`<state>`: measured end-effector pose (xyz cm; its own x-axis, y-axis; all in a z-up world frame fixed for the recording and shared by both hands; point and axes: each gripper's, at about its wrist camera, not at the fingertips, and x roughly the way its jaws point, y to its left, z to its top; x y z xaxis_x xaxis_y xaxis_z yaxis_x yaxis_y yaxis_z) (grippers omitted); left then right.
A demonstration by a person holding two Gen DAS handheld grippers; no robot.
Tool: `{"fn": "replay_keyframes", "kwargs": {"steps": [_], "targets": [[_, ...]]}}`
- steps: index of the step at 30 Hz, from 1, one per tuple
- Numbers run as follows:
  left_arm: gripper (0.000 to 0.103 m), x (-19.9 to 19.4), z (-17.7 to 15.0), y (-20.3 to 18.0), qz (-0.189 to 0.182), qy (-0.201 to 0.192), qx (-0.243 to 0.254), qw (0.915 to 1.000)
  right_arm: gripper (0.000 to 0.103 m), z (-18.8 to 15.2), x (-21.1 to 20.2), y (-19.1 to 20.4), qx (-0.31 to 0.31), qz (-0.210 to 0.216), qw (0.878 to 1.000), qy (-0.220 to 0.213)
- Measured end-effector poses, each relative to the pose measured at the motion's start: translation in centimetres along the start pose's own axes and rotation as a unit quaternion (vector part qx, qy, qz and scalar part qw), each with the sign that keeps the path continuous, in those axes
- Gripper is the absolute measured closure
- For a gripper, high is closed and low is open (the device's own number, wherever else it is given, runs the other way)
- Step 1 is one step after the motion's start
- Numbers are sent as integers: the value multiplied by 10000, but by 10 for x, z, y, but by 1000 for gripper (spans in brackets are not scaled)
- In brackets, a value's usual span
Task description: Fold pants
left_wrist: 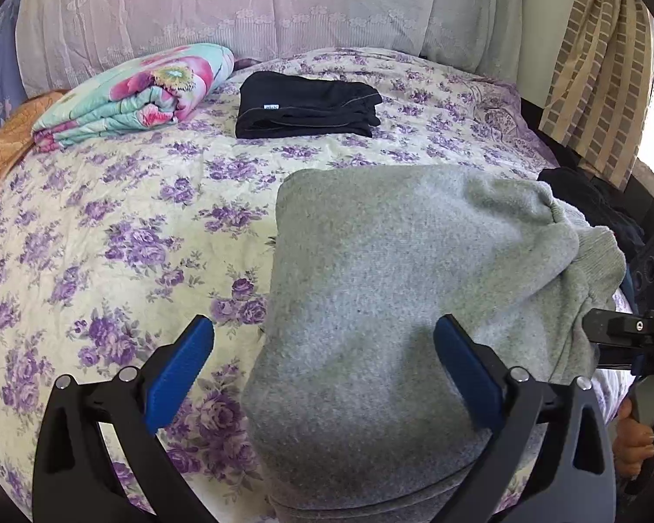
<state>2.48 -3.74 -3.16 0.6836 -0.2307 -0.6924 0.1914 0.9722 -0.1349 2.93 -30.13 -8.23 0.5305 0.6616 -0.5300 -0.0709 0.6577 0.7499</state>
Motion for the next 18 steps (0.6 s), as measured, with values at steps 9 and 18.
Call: {"fn": "replay_keyframes", "kwargs": {"steps": [9, 18], "targets": [[4, 41, -19, 50, -1998, 894, -1658, 9616, 3, 12, 17, -4, -2, 114, 9999, 85], [4, 41, -24, 47, -2013, 698, -1561, 9645, 4, 10, -30, -14, 476, 393, 9970, -473]]}}
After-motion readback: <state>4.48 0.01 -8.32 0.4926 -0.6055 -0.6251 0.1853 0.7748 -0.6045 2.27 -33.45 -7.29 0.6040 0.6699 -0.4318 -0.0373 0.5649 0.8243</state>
